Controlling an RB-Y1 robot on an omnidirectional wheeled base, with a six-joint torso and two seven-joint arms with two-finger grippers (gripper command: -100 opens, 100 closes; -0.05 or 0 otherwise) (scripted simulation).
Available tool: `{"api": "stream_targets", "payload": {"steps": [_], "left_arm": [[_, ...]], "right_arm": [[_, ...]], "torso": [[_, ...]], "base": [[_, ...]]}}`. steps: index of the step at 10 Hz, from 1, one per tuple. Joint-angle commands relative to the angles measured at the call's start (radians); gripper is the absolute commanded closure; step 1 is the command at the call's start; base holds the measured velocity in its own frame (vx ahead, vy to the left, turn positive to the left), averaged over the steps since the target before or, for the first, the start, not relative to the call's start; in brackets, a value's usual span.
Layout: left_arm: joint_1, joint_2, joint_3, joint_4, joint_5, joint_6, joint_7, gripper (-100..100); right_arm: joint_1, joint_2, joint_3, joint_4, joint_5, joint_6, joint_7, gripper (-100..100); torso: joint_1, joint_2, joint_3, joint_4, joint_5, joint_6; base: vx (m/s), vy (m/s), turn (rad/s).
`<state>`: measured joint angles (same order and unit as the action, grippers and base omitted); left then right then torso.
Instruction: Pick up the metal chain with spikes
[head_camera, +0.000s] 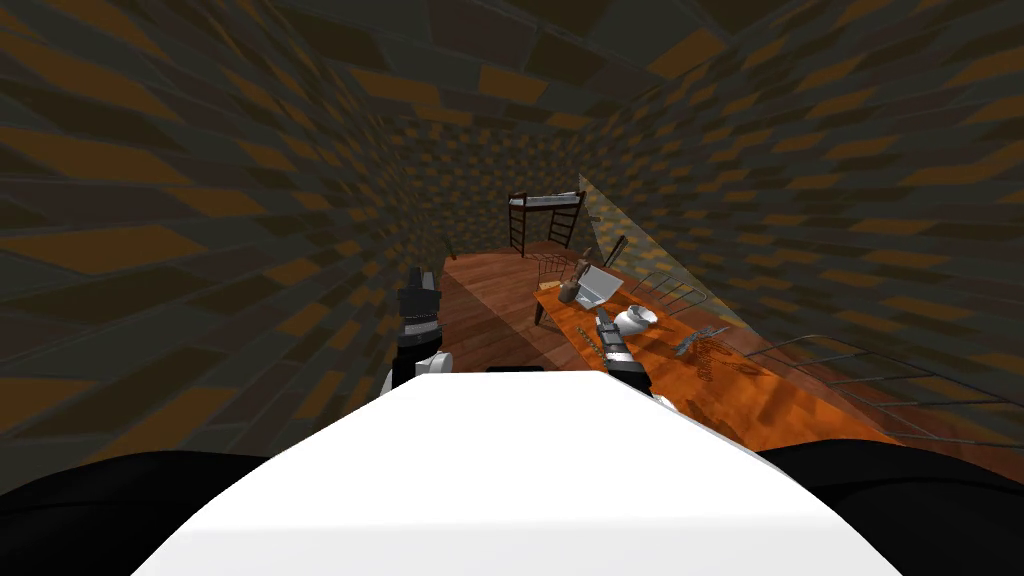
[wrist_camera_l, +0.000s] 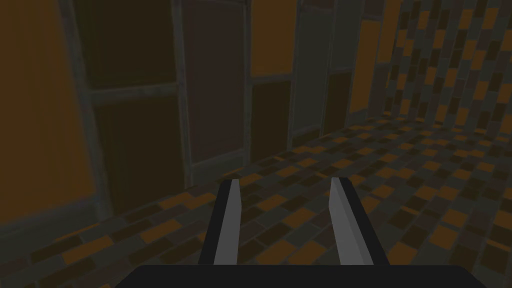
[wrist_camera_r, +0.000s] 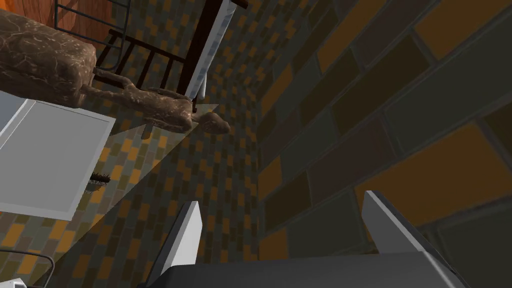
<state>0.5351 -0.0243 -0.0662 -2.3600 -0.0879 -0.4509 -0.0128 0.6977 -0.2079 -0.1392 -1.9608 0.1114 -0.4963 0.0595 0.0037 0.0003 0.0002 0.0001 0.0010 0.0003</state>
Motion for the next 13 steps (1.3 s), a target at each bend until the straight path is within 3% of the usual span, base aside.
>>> {"api": "stream_targets", "payload": {"steps": [1, 4, 7, 9, 10, 13], "left_arm": [[0.0, 0.0, 0.0, 0.0, 0.0, 0.0, 0.0, 0], [0.0, 0.0, 0.0, 0.0, 0.0, 0.0, 0.0, 0], [0.0, 0.0, 0.0, 0.0, 0.0, 0.0, 0.0, 0], [0.0, 0.0, 0.0, 0.0, 0.0, 0.0, 0.0, 0], [0.0, 0.0, 0.0, 0.0, 0.0, 0.0, 0.0, 0], [0.0, 0.0, 0.0, 0.0, 0.0, 0.0, 0.0, 0]], "right_arm": [[0.009, -0.022, -0.015, 0.05, 0.039, 0.016, -0.01, -100], [0.024, -0.037, -0.025, 0.118, 0.077, 0.032, -0.016, -100], [0.05, -0.063, -0.041, 0.206, 0.159, 0.065, -0.028, -100], [0.05, -0.063, -0.041, 0.228, 0.159, 0.065, -0.028, -100], [0.06, -0.075, -0.048, 0.265, 0.204, 0.083, -0.034, -100], [0.068, -0.086, -0.054, 0.346, 0.25, 0.1, -0.039, -100]], "torso": [[0.0, 0.0, 0.0, 0.0, 0.0, 0.0], [-0.002, 0.0, 0.0, 0.0, 0.0, 0.0], [-0.002, -0.001, -0.001, 0.0, 0.0, 0.0], [-0.002, -0.001, 0.0, 0.0, 0.0, 0.0], [-0.003, 0.0, 0.0, 0.0, -0.001, 0.0], [-0.003, -0.001, -0.001, 0.0, -0.001, 0.0]], "base": [[0.021, 0.057, 0.161], [0.017, 0.039, 0.13], [0.03, 0.045, 0.178], [0.017, 0.026, 0.034], [0.027, 0.028, 0.221], [0.036, 0.024, 0.138]]}}
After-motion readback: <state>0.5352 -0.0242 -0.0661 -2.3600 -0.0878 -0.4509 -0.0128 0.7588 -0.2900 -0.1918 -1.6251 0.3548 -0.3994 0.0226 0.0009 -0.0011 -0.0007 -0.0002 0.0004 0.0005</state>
